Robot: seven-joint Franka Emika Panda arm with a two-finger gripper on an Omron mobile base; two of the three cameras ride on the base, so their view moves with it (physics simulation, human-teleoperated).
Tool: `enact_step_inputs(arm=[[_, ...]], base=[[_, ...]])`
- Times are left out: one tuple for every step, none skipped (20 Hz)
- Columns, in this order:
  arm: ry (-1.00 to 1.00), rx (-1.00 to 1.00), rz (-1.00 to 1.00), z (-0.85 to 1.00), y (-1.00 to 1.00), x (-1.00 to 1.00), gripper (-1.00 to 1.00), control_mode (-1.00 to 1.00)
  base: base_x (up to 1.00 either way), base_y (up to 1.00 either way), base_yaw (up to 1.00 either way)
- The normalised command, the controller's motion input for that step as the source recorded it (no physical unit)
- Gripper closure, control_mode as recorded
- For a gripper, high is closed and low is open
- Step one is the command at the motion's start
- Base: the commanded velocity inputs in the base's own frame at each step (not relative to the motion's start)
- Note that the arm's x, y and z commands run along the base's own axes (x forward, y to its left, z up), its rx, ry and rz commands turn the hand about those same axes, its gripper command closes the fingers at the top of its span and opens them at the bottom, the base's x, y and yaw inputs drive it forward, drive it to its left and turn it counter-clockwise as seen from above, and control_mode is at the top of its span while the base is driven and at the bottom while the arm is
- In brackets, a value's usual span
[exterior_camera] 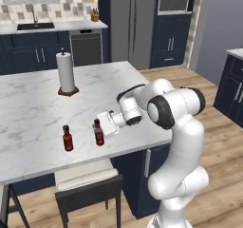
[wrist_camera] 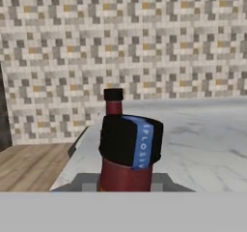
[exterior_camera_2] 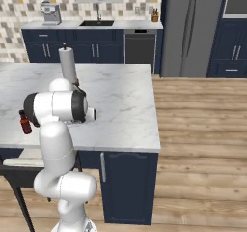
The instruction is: The dining table condiment station is running low on condiment bottle. Refill the condiment station by opening the cabinet and taking the condiment bottle from the cabinet and placing it on the dining table.
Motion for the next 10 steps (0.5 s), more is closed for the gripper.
enact_step_inputs(arm=[[-0.05,-0.01,0.0,-0.34,0.0,0.0,1.0,-1.0],[-0.11,-0.03,0.0,-0.34,0.0,0.0,1.0,-1.0],[-0.09,-0.03,0.0,-0.39,0.0,0.0,1.0,-1.0],[-0.17,-0.04,0.0,-0.41,0.0,0.0,1.0,-1.0],[-0.19,-0.03,0.0,-0.43,0.0,-0.01,1.0,-1.0],[-0.2,-0.03,0.0,-0.4,0.0,-0.16,1.0,-1.0],[-0.25,0.0,0.0,-0.37,0.0,-0.33,1.0,-1.0],[-0.23,0.0,0.0,-0.43,0.0,-0.39,-1.0,-1.0],[-0.23,0.0,0.0,-0.37,-0.04,-0.71,-1.0,-1.0],[-0.28,0.0,0.0,-0.27,0.0,-0.66,-1.0,-1.0]], base=[[0.0,0.0,0.0],[0.0,0.0,0.0],[0.0,0.0,0.0],[0.0,0.0,0.0],[0.0,0.0,0.0],[0.0,0.0,0.0],[0.0,0.0,0.0],[0.0,0.0,0.0],[0.0,0.0,0.0],[0.0,0.0,0.0]])
